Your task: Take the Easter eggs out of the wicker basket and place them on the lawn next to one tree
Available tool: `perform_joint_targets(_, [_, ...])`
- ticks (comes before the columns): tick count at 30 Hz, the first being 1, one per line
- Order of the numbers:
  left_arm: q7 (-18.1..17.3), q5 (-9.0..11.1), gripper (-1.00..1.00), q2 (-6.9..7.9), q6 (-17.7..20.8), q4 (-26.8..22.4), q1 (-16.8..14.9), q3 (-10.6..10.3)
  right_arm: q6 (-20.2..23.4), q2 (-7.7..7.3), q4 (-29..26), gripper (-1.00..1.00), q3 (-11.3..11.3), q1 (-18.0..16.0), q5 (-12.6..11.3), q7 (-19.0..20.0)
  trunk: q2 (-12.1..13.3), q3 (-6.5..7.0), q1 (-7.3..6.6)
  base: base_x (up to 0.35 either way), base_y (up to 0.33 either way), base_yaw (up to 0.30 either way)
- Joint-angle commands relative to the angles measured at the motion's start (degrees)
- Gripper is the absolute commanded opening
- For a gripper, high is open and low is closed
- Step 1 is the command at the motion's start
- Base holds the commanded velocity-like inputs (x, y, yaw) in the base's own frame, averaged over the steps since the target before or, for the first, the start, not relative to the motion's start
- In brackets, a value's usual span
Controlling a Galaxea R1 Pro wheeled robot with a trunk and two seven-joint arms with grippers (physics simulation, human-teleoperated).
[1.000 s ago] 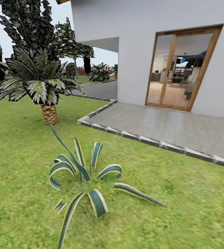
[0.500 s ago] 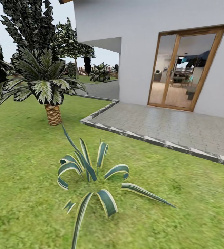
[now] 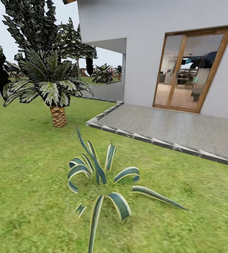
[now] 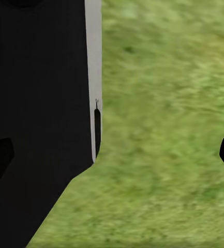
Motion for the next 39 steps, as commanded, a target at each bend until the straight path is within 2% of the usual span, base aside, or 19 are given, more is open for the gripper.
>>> perform_joint_targets(1, [-0.03, 0.08, 1.0, 0.0, 0.05, -0.12, 0.04, 0.03, 0.02, 0.0, 0.11, 1.0, 0.08, -0.07, -0.03, -0.08, -0.02, -0.04, 0.0, 0.0, 0.104, 0.0])
perform_joint_targets(6, [-0.08, 0.05, 1.0, 0.0, 0.05, -0.1, 0.04, 0.04, 0.02, 0.07, 0.11, 1.0, 0.08, -0.07, 0.05, -0.06, -0.02, -0.04, 0.0, 0.0, 0.097, 0.0])
perform_joint_targets(18, [-0.03, 0.01, 1.0, -0.01, 0.05, -0.14, 0.04, 0.07, 0.02, 0.02, 0.11, 1.0, 0.08, -0.07, 0.05, -0.06, -0.02, -0.04, 0.0, 0.0, 0.283, 0.0])
perform_joint_targets(26, [-0.02, 0.12, 1.0, -0.08, 0.05, -0.15, 0.04, 0.1, 0.02, 0.01, 0.11, 1.0, 0.08, -0.07, 0.06, -0.06, -0.02, -0.04, 0.0, 0.0, 0.031, -0.007])
perform_joint_targets(35, [-0.02, 0.01, 1.0, -0.08, 0.05, -0.13, 0.04, 0.1, 0.01, 0.0, 0.11, 1.0, 0.08, -0.07, -0.02, -0.07, -0.02, -0.14, 0.0, 0.0, 0.001, -0.251])
perform_joint_targets(39, [-0.05, -0.01, 1.0, -0.04, 0.09, -0.1, 0.04, 0.03, 0.02, 0.0, 0.11, 1.0, 0.08, -0.07, 0.03, -0.11, -0.02, -0.16, 0.0, 0.0, 0.125, -0.064])
